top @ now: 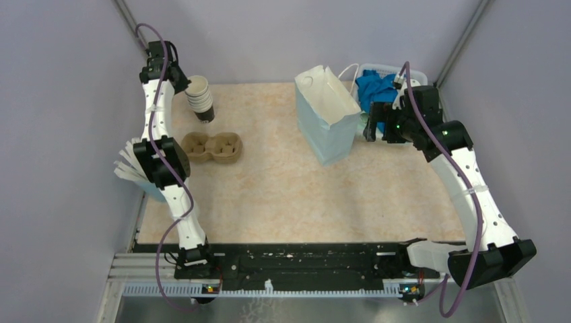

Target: Pack the takeout coffee

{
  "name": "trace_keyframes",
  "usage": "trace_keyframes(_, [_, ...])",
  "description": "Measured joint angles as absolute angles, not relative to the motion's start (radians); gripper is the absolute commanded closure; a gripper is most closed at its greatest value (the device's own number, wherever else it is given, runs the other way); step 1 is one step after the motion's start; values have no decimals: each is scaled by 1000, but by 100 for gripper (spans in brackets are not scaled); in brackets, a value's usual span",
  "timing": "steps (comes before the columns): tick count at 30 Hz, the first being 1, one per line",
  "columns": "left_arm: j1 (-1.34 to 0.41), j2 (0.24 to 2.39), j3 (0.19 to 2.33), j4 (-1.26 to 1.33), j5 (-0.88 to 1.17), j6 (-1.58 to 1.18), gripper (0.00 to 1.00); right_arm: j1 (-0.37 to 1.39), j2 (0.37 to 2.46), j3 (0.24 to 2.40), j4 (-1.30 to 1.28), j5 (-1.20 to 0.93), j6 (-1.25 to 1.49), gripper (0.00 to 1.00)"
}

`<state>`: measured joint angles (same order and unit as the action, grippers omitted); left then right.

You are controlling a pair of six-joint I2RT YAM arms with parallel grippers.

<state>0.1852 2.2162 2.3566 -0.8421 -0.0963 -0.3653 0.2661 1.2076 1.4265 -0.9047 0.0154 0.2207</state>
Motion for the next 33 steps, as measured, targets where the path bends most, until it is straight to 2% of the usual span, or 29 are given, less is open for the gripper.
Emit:
trace_keyframes(19, [204, 2190, 2392, -839, -65, -410, 100, 266, 1208, 1427, -904, 13, 218, 1])
trace_keyframes(33, [215, 1990, 2418, -843, 54, -437, 100, 266, 1173, 1427, -905, -40, 224, 1])
